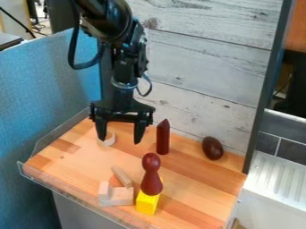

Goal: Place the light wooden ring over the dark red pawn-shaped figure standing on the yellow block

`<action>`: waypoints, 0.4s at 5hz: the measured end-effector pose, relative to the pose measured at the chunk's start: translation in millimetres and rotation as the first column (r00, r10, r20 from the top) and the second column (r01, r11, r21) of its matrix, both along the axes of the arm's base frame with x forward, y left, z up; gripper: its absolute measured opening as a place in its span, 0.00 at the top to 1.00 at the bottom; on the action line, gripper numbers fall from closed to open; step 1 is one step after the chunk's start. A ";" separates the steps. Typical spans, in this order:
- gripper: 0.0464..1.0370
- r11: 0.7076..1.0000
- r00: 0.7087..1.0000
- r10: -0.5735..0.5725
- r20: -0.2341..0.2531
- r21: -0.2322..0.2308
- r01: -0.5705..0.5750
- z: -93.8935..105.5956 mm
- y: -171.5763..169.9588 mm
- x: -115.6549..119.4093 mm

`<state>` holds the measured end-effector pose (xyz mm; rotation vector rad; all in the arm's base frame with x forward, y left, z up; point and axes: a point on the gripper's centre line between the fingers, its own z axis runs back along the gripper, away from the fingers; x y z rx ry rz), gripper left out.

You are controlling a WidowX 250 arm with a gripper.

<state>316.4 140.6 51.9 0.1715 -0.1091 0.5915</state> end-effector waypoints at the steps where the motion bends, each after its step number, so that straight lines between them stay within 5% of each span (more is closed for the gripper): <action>1: 0.04 0.993 0.990 0.117 0.075 0.007 -0.117 -28.7 23.9 7.7; 2: 0.04 0.983 0.969 0.174 0.175 0.018 -0.180 -37.7 36.4 18.7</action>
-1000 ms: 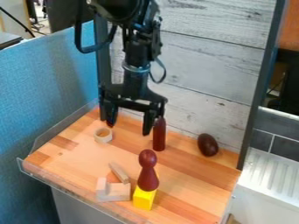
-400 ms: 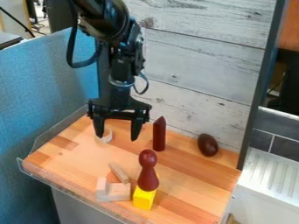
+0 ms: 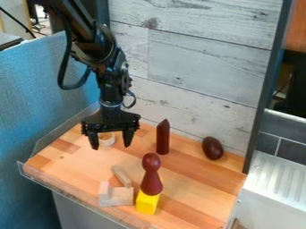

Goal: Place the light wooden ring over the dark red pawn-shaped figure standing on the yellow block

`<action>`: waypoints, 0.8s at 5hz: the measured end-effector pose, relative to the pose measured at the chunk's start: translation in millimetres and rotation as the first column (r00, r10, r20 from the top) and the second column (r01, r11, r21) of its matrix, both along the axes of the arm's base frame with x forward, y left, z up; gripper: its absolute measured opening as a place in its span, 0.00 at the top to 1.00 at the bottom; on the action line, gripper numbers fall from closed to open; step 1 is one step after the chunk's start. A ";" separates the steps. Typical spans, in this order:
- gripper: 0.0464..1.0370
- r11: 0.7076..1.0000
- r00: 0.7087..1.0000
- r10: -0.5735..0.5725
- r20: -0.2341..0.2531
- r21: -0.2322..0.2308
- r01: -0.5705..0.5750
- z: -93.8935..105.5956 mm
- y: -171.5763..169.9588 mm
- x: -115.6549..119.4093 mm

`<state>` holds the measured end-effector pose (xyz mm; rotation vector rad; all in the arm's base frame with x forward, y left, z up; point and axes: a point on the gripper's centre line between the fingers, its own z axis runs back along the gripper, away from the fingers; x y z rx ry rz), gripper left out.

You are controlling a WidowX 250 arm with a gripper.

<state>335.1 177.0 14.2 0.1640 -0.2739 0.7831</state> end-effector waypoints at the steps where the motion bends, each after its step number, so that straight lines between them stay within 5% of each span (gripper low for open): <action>1: 0.04 0.997 0.997 0.067 0.032 0.027 -0.067 -20.8 9.6 9.2; 4: 0.04 0.980 0.979 0.200 0.036 -0.007 -0.200 -24.2 43.0 45.9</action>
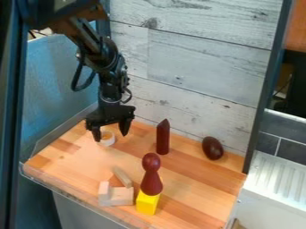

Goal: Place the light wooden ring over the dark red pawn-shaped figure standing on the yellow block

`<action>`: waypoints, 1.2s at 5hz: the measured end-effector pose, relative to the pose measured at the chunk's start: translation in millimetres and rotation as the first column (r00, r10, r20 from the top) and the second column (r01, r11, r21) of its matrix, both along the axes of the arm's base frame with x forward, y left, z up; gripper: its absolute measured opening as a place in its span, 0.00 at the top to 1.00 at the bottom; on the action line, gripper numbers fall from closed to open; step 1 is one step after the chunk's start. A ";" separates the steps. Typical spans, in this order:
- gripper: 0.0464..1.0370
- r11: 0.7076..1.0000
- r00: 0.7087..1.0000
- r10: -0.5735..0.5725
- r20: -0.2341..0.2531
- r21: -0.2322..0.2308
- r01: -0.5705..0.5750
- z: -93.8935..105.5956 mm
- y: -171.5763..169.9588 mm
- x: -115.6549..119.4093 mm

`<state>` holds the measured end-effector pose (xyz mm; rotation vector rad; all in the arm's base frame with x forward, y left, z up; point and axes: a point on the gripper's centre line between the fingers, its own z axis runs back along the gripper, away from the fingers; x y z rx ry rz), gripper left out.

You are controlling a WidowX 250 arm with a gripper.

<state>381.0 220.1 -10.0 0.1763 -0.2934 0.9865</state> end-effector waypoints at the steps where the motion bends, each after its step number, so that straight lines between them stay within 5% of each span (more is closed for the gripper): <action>1: 0.04 1.000 1.000 0.025 -0.019 0.012 -0.025 -3.7 8.4 5.3; 4: 0.04 0.995 0.994 0.087 -0.060 0.048 -0.084 -28.8 22.7 9.4; 5: 0.09 0.994 0.992 0.107 -0.064 0.041 -0.105 -30.1 33.3 14.4; 6: 0.27 0.993 0.991 0.117 -0.067 0.022 -0.116 -30.6 43.1 15.7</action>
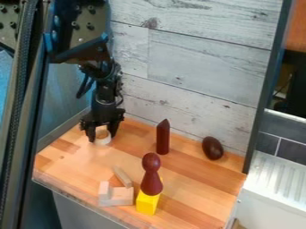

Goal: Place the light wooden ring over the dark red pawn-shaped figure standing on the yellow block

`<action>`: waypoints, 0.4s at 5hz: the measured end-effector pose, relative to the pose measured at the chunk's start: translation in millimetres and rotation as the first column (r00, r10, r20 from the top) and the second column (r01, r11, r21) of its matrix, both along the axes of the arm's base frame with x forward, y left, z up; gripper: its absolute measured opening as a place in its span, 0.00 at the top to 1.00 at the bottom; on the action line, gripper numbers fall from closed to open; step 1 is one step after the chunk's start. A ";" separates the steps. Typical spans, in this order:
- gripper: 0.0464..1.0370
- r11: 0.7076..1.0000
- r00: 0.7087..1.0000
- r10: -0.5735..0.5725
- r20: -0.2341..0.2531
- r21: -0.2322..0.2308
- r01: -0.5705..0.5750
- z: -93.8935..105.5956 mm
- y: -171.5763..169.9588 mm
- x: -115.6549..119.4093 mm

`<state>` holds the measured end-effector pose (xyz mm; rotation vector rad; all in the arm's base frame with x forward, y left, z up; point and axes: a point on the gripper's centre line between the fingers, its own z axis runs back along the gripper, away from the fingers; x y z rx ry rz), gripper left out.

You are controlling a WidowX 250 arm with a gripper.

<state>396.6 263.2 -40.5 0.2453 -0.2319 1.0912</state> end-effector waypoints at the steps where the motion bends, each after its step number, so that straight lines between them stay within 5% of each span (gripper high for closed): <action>1: 0.27 0.998 0.999 -0.034 -0.006 -0.050 0.034 -0.8 -8.1 -9.6; 2: 0.27 0.990 0.993 -0.114 0.019 -0.086 0.116 27.3 -22.7 -22.7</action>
